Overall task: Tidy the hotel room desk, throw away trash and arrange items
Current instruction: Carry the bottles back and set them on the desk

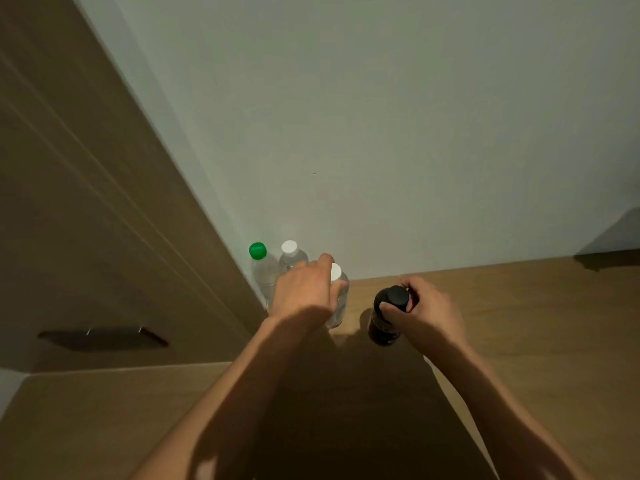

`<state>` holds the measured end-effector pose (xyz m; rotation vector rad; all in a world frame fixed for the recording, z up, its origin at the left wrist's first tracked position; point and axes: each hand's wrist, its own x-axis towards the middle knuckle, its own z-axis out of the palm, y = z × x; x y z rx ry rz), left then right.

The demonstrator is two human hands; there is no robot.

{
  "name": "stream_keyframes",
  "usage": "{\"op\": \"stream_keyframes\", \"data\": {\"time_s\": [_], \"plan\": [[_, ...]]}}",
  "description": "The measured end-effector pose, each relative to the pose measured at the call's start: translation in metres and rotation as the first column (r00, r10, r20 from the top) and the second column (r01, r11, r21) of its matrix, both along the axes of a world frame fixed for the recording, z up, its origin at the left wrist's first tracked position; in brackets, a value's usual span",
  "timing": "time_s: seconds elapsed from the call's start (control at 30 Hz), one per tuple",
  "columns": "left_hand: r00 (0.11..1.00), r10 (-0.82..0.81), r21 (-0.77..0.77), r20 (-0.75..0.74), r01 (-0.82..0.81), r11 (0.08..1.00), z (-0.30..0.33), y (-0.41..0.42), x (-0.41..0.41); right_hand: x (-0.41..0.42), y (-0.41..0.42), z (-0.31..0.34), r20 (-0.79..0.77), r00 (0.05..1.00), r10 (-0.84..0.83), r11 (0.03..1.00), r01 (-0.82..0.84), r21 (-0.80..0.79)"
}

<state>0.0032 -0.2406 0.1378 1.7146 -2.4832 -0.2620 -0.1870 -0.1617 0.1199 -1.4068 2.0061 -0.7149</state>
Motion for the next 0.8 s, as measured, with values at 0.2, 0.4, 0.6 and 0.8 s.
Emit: {"op": "stream_keyframes", "data": {"time_s": [0.2, 0.4, 0.6, 0.8], "plan": [[0.977, -0.048, -0.136, 0.209, 0.077, 0.988, -0.031, -0.043, -0.009, -0.015, -0.030, -0.020, -0.068, 0.997, 0.041, 0.997, -0.045, -0.060], [0.955, -0.005, -0.133, 0.296, 0.046, 0.990, -0.043, -0.081, -0.018, -0.023, -0.061, -0.037, -0.091, 0.992, 0.086, 0.996, -0.086, 0.003], [0.949, 0.054, -0.164, 0.311, -0.002, 0.986, -0.053, -0.089, -0.020, -0.018, -0.090, -0.051, -0.072, 0.990, 0.121, 0.992, -0.118, 0.048], [0.941, 0.103, -0.292, 0.322, -0.005, 0.956, -0.065, -0.088, -0.012, -0.003, -0.118, -0.061, -0.053, 0.978, 0.203, 0.979, -0.201, 0.038]]}}
